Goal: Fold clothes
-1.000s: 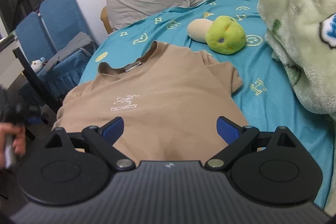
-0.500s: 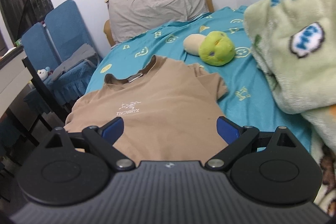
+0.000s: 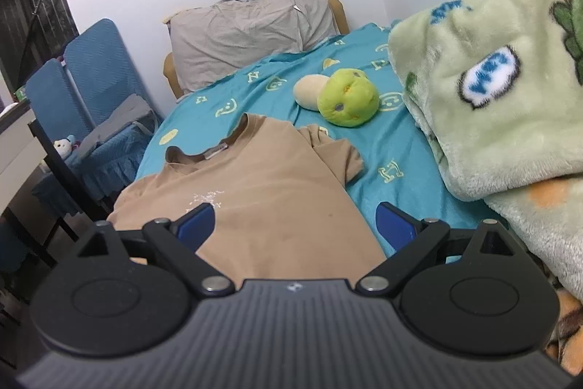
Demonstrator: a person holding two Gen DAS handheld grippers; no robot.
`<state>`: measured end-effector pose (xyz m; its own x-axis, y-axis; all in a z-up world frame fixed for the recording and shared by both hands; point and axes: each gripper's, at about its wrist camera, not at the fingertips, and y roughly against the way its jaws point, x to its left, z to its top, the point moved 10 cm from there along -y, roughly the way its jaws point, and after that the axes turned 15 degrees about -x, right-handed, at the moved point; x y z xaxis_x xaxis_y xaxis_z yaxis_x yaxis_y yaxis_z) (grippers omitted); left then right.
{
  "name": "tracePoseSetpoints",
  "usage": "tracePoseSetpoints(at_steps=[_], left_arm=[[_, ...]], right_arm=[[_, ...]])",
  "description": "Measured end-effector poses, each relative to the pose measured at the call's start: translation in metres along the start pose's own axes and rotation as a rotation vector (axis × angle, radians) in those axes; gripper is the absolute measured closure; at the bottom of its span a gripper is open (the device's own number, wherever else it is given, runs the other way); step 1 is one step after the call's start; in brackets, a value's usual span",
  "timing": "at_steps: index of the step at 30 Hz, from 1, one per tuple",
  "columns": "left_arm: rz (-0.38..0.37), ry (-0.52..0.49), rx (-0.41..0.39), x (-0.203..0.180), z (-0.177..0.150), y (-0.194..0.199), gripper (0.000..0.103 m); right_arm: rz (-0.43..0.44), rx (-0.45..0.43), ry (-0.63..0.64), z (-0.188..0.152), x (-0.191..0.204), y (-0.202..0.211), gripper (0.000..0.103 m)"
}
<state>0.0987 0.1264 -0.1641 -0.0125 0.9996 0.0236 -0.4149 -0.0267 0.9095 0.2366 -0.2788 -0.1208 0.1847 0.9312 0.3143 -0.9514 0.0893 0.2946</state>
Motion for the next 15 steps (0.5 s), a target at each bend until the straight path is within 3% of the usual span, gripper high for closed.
tracePoseSetpoints(at_steps=[3,6,9,11,13,15], left_arm=[[-0.009,-0.029,-0.019,-0.011,-0.001,0.017,0.097],[-0.041,-0.064,-0.080,-0.026,0.005,0.036,0.077],[-0.029,-0.109,-0.235,-0.041,0.028,0.061,0.057],[-0.014,-0.143,-0.350,-0.053,0.046,0.079,0.028],[0.000,-0.168,-0.463,-0.065,0.064,0.097,0.015],[0.002,-0.128,-0.558,-0.073,0.082,0.111,0.014]], right_arm=[[0.009,-0.003,0.011,0.001,0.003,0.000,0.006],[0.016,-0.005,0.021,0.001,0.007,0.001,0.006],[0.017,-0.014,0.032,0.001,0.009,0.003,0.006],[0.020,-0.023,0.040,0.002,0.011,0.005,0.006],[0.022,-0.030,0.053,0.002,0.013,0.006,0.006],[0.023,-0.039,0.063,0.003,0.015,0.007,0.006]])
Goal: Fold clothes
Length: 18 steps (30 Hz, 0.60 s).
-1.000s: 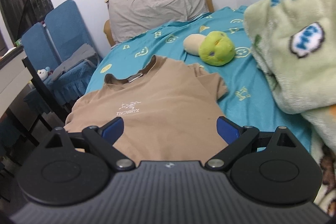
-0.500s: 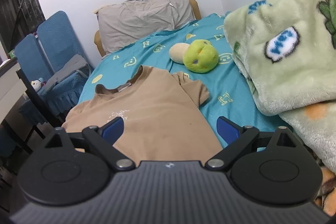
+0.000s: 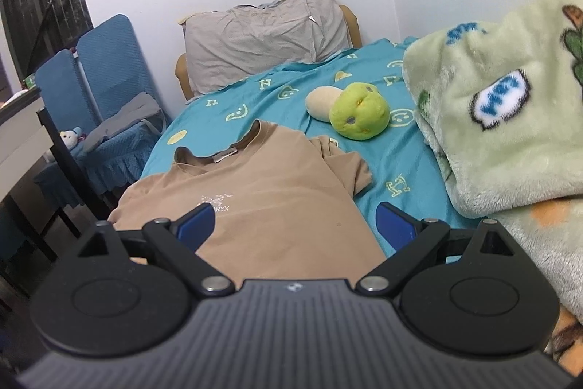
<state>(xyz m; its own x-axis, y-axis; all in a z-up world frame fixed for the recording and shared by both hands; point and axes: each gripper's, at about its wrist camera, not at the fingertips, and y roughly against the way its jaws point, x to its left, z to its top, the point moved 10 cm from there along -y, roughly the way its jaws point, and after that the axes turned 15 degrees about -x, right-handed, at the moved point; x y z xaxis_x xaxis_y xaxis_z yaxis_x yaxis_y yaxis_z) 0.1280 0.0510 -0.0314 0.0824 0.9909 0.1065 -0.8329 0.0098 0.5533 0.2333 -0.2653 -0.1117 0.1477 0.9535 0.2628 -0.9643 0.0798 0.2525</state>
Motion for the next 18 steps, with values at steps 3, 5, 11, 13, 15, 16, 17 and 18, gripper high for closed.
tracePoseSetpoints(at_steps=[3,5,11,13,15,16,17,18], left_arm=[[-0.007,0.063,-0.113,-0.012,0.031,0.000,0.007],[-0.001,0.078,-0.170,-0.028,0.045,-0.003,0.004],[-0.018,0.030,-0.357,-0.080,0.047,-0.031,0.000],[-0.035,0.033,-0.384,-0.092,0.040,-0.048,0.000],[-0.036,0.033,-0.397,-0.092,0.024,-0.064,0.000],[-0.033,0.035,-0.399,-0.090,0.015,-0.072,0.000],[-0.031,0.037,-0.395,-0.089,0.006,-0.080,0.000],[-0.030,0.047,-0.372,-0.087,-0.002,-0.089,0.000]], right_arm=[[-0.001,-0.010,0.007,0.001,0.001,0.001,0.006],[-0.006,-0.017,0.010,0.001,0.000,0.001,0.006],[-0.020,-0.047,0.034,0.003,0.001,0.002,0.006],[-0.020,-0.053,0.030,0.003,0.001,0.001,0.006],[-0.018,-0.060,0.028,0.003,0.002,0.000,0.006],[-0.018,-0.065,0.027,0.003,0.003,0.000,0.006],[-0.018,-0.069,0.026,0.003,0.003,-0.001,0.006],[-0.016,-0.070,0.020,0.003,0.004,-0.002,0.006]])
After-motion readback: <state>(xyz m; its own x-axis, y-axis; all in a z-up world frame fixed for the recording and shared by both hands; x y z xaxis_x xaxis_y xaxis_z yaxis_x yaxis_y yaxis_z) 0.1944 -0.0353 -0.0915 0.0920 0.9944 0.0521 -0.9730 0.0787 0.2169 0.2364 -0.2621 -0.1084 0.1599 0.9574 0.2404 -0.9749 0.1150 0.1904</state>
